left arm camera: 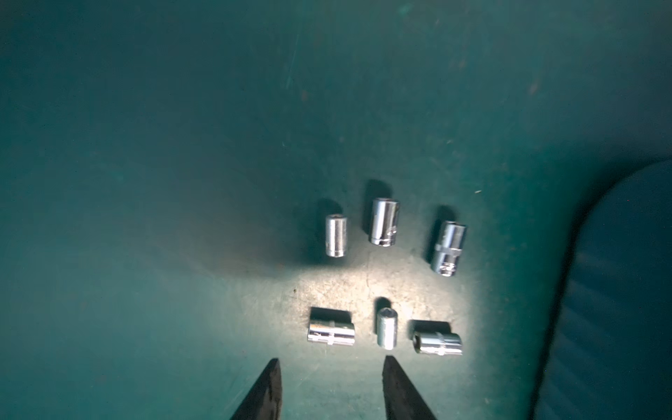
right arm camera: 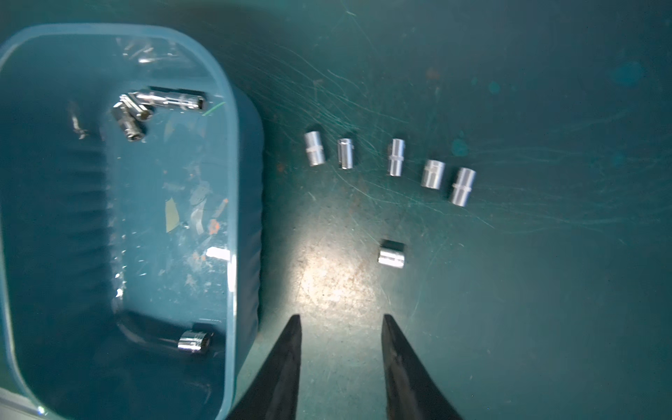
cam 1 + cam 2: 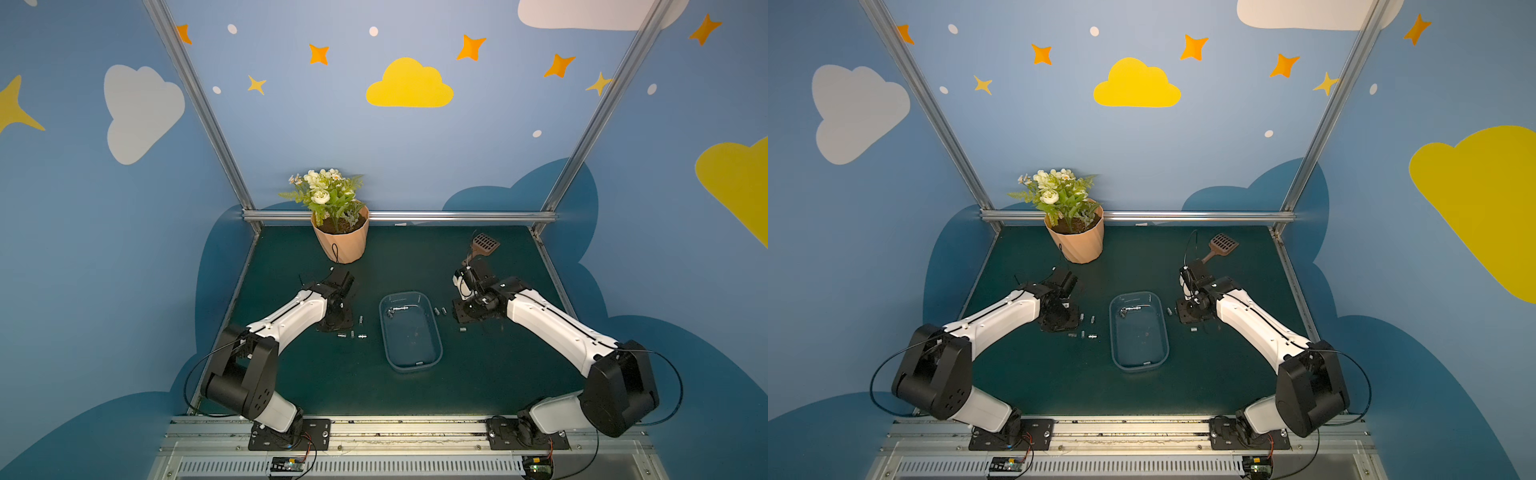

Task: Take out the socket from the storage box
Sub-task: Place the socket head at the center of the board, then pick up the socket head from the storage box.

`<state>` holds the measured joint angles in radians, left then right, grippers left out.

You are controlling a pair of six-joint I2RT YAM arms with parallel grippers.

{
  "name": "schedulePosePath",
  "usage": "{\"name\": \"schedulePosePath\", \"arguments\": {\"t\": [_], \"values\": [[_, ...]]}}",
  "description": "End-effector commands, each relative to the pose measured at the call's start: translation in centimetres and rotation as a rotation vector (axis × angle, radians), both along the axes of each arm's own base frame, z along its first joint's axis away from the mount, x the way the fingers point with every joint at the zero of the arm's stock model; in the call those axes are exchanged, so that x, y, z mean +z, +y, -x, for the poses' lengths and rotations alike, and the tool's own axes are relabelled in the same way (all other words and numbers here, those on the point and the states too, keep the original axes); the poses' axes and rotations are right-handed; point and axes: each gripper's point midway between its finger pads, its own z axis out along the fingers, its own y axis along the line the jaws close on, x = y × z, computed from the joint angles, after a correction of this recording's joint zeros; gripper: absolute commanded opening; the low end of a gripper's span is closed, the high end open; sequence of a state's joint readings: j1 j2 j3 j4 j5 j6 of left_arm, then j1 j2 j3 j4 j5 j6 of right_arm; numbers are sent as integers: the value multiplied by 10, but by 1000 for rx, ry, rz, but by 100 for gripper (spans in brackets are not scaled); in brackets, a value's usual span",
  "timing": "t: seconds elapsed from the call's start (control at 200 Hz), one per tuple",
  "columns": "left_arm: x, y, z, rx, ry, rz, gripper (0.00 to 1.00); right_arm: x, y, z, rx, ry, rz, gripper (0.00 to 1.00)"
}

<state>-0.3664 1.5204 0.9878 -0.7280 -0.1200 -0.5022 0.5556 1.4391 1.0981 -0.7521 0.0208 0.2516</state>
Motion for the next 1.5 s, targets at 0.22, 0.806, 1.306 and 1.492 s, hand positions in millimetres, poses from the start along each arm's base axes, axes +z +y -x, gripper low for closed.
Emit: {"name": "schedulePosePath", "arguments": {"t": [0.22,0.806,1.306,1.492], "values": [[17,5,-4,10,-40,-15,48,21,47,-1,147,-51,-35,36],[14,4,-6,39,-65,25,49,-19,132,-11,331,-10,-28,33],[11,7,2,60,-69,46,49,-57,184,-26,406,6,-17,32],[6,3,4,65,-52,65,49,-69,197,-28,423,18,-7,32]]}}
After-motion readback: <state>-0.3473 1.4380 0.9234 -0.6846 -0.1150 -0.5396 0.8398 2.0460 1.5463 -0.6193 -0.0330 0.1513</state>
